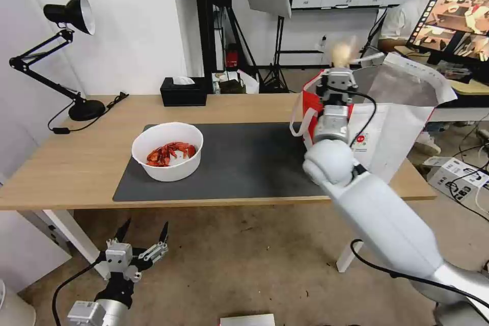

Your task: Pick up the trash from the table and place it into the takeout bag.

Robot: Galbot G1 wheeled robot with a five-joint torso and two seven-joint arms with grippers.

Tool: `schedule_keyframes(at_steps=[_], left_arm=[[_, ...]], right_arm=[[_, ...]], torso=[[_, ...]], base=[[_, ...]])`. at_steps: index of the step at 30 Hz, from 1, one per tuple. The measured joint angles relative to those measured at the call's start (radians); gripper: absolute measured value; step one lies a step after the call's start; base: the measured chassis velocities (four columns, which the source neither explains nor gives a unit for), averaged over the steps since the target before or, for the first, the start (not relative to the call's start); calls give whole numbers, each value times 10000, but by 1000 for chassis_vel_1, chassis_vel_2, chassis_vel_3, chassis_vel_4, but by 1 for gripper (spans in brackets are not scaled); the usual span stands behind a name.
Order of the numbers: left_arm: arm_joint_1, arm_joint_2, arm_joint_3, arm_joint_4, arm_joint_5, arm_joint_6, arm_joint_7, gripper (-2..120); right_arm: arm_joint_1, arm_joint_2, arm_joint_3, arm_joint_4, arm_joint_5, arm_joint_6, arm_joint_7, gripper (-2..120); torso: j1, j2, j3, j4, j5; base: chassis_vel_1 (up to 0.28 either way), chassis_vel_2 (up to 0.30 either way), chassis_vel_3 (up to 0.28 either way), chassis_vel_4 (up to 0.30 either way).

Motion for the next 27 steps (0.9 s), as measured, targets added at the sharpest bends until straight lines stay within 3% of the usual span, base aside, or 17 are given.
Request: schedule_keyframes(at_steps=[10,27], left_arm=[[-25,-57,180,-104,142,46,-6,100],[-81,-77,196,-124,174,88,-49,100]], right_arm=[[-202,-883,255,426,1455,-392,44,7],[83,-1054,-3,453,2271,-526,-90,71]], torso=[[0,0,0,0,1],[1,-1,1,2,-1]], base=[[0,0,0,0],[0,0,0,0]])
